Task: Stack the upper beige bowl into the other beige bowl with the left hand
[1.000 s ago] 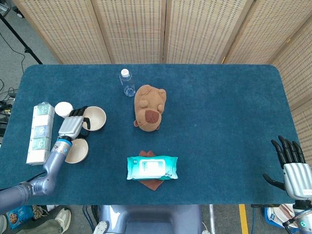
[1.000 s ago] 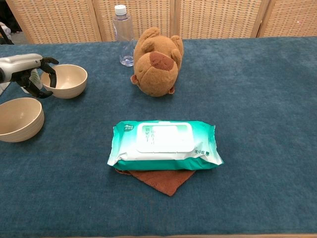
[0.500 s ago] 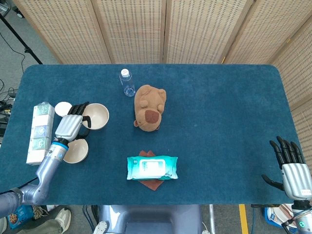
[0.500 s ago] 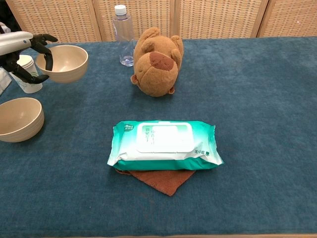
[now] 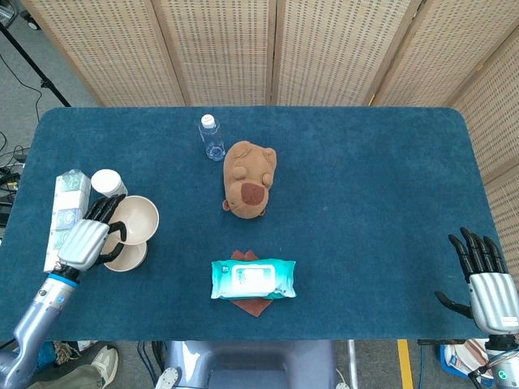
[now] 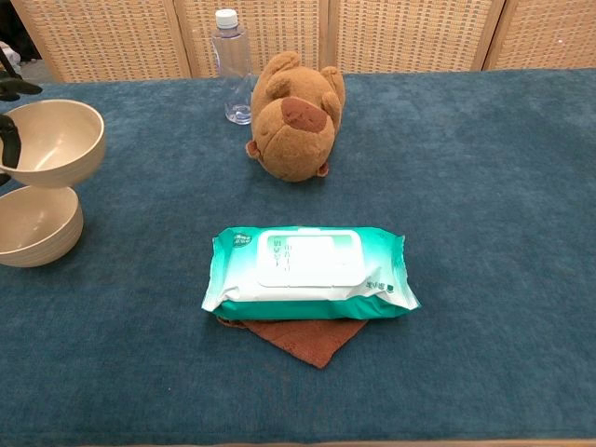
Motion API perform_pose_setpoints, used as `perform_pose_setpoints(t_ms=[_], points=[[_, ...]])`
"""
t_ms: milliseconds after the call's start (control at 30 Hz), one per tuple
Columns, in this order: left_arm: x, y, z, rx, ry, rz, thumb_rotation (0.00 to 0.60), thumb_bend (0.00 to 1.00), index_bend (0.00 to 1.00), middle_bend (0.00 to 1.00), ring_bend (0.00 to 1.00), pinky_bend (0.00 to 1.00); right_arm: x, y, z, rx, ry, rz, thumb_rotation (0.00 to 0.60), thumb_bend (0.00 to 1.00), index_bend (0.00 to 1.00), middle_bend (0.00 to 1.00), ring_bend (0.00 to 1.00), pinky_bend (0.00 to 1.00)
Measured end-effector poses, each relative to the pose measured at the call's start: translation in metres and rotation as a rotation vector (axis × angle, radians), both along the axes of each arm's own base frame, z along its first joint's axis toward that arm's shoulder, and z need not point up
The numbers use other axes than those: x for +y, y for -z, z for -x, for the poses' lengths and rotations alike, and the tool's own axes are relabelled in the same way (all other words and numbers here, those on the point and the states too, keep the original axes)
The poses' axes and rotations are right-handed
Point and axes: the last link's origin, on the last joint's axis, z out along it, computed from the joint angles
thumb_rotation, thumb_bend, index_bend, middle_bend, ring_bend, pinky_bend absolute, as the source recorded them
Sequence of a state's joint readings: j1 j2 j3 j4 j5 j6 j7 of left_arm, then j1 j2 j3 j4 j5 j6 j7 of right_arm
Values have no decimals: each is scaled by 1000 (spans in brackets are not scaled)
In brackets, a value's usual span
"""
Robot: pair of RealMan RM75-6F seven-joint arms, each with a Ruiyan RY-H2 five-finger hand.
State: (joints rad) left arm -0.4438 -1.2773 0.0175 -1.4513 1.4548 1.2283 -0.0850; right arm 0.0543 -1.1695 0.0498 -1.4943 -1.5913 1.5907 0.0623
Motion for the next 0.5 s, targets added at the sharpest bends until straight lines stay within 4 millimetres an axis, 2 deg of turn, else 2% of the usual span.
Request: perform_pose_setpoints(t_ms=[300, 500], points=[[-30, -16, 28, -12, -5, -4, 600, 461, 693, 0, 0, 0, 0, -1, 0, -2, 4, 1, 600, 0, 0, 0, 0, 0], [-32, -13, 36, 2, -36, 39, 600, 462, 693, 0, 0, 0, 0, -1, 0, -6, 0, 0, 600, 0, 0, 0, 0, 0]])
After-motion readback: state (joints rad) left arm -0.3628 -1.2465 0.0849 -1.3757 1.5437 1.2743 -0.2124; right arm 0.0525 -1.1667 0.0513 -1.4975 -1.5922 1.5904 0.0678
